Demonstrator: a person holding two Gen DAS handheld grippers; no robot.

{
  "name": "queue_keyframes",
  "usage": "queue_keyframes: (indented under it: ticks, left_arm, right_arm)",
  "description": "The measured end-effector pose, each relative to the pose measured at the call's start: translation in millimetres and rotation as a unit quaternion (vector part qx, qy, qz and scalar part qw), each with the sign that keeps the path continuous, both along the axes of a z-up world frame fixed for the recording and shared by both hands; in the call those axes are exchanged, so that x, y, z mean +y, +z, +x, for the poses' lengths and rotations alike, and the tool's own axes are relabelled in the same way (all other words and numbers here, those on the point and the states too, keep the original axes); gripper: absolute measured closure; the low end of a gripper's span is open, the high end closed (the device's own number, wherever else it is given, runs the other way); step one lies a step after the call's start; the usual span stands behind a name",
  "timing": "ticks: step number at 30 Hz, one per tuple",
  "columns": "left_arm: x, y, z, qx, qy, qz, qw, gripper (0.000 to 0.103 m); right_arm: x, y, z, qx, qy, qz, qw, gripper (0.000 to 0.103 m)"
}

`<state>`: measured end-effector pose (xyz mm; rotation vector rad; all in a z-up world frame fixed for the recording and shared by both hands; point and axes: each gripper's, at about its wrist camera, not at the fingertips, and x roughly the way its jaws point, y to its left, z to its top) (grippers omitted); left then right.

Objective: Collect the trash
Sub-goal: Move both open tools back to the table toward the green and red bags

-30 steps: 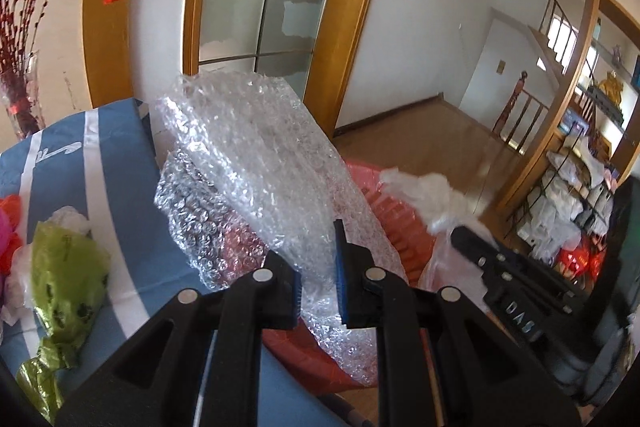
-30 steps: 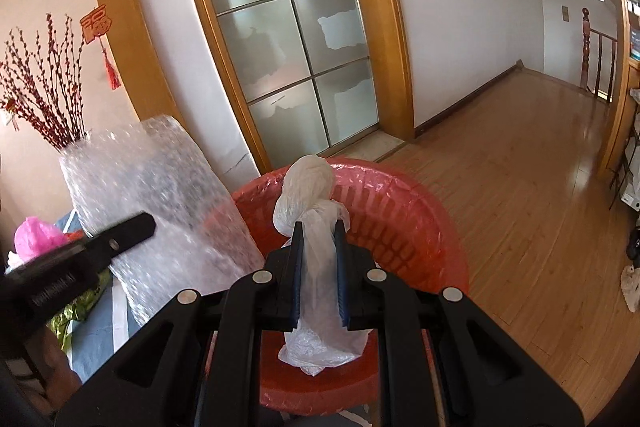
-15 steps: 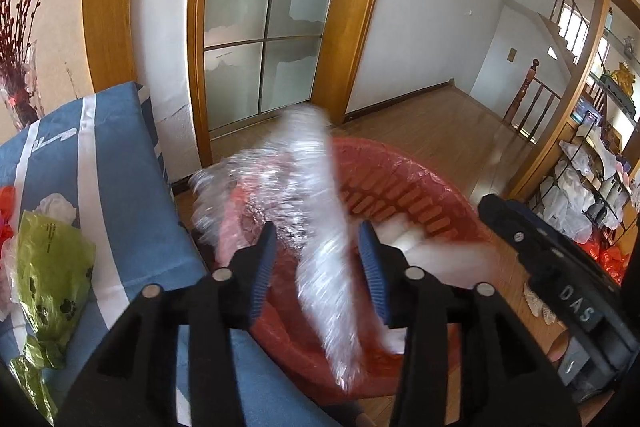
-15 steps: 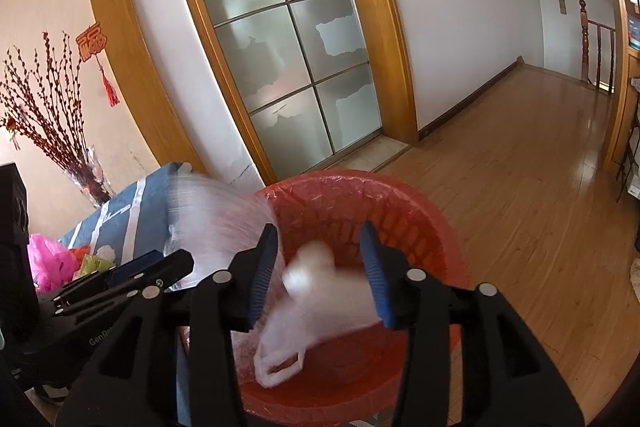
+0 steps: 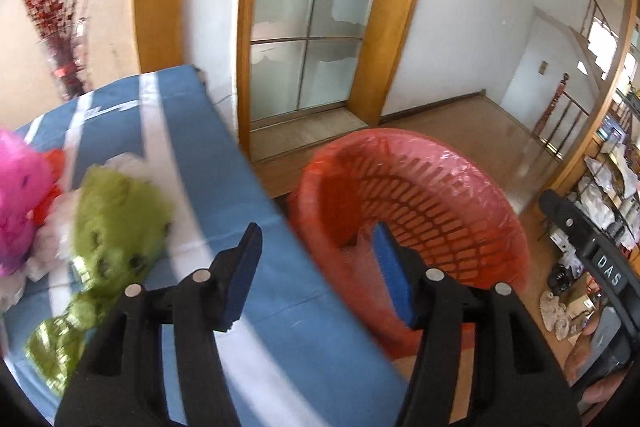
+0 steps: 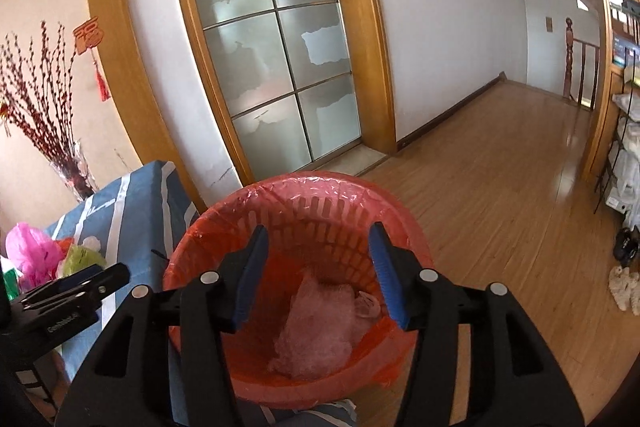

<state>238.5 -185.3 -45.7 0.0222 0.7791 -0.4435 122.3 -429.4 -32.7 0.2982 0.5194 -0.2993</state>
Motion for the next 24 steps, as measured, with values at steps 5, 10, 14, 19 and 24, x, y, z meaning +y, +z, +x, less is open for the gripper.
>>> queue_keyframes:
  ticks: [5, 10, 14, 19, 24]
  left_arm:
    - [36, 4, -13, -0.014, 0.036, 0.005, 0.9993, 0.041]
    - [82, 11, -26, -0.034, 0.086, 0.017, 0.9956, 0.039]
    - [122, 17, -36, -0.05, 0.129, 0.025, 0.9901, 0.037]
    - [173, 24, -56, -0.083, 0.181, 0.058, 0.9784, 0.036]
    - [235, 29, -67, -0.09, 0.243, 0.07, 0.9633, 0.035]
  right_arm:
    - [17, 2, 1, 0.001, 0.024, -0.009, 1.0, 0.05]
    - [45, 5, 4, 0.002, 0.059, -0.016, 0.998, 0.05]
    - [73, 5, 8, 0.004, 0.09, -0.021, 0.996, 0.05]
    - [119, 4, 20, 0.011, 0.145, -0.024, 0.989, 0.05]
    - [174, 0, 37, 0.023, 0.204, -0.019, 0.979, 0.05]
